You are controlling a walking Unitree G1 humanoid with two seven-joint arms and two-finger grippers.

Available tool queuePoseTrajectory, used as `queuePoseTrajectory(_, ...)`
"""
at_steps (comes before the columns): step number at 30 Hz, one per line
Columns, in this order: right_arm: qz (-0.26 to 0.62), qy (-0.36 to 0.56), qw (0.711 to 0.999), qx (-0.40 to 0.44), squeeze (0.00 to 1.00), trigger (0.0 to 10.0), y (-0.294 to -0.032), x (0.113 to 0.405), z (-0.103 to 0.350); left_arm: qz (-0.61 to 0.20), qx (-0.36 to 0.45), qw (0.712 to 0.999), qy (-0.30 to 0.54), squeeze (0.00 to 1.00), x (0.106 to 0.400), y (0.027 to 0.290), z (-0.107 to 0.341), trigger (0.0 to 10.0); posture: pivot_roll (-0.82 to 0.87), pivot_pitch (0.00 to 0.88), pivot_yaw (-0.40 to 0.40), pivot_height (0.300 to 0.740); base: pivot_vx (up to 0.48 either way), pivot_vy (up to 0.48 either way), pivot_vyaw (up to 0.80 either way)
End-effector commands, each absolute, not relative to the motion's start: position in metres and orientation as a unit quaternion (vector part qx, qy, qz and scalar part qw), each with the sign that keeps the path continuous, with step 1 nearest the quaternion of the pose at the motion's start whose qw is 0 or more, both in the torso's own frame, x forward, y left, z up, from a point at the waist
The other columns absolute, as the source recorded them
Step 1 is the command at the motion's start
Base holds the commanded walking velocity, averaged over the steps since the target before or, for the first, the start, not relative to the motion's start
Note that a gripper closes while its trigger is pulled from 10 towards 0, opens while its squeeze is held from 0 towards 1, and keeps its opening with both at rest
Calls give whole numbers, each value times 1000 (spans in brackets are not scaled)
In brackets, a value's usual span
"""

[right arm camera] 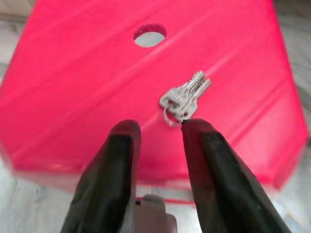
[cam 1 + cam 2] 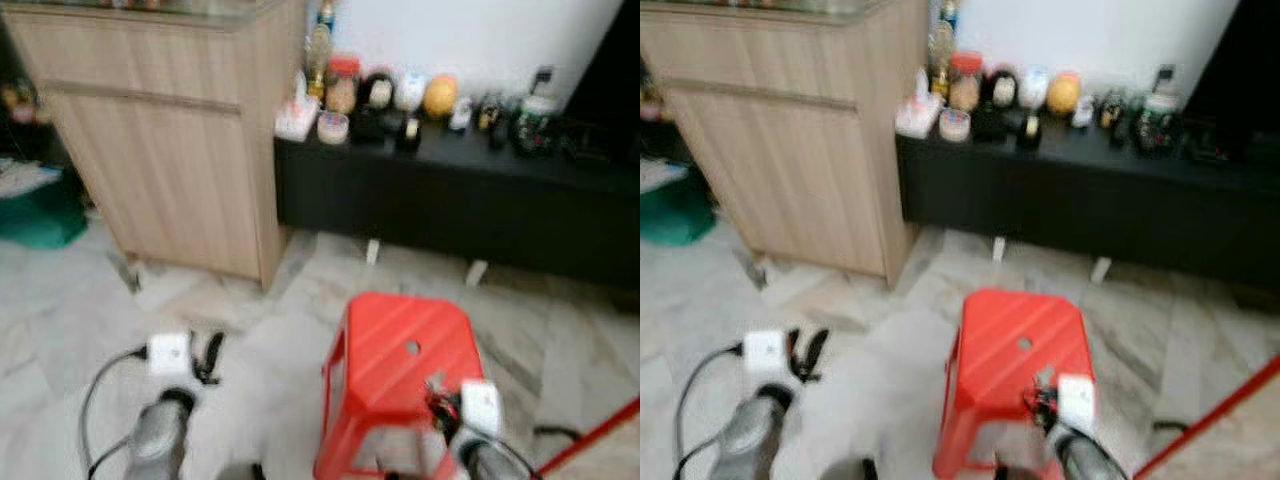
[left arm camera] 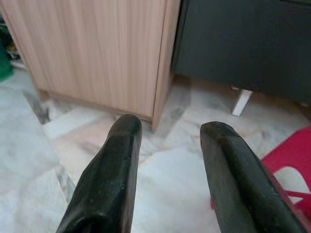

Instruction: Hang keys on a hook

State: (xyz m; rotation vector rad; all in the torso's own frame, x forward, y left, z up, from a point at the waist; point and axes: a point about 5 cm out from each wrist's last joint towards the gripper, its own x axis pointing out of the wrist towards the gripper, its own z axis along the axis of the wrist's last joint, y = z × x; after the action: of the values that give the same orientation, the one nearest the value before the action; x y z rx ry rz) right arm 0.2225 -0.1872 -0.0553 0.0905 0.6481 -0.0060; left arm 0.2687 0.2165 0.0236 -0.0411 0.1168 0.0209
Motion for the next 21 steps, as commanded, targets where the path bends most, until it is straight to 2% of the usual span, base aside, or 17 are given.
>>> queuePoseTrajectory(1, -19, 327, 944, 38, 0, 10000, -198, 216, -58, 2, -31, 998, 56, 0, 270, 208, 23, 10000, 8, 0, -41, 617, 292, 0, 0)
queuePoseTrajectory(7, -23, 331, 942, 39, 0, 10000, -201, 215, -58, 2, -32, 998, 57, 0, 269, 208, 22, 10000, 8, 0, -40, 617, 274, 0, 0)
queuePoseTrajectory(21, -16, 327, 944, 42, 0, 10000, -200, 214, -59, -7, -32, 998, 60, 0, 269, 207, 22, 10000, -2, 0, -28, 617, 0, 0, 0)
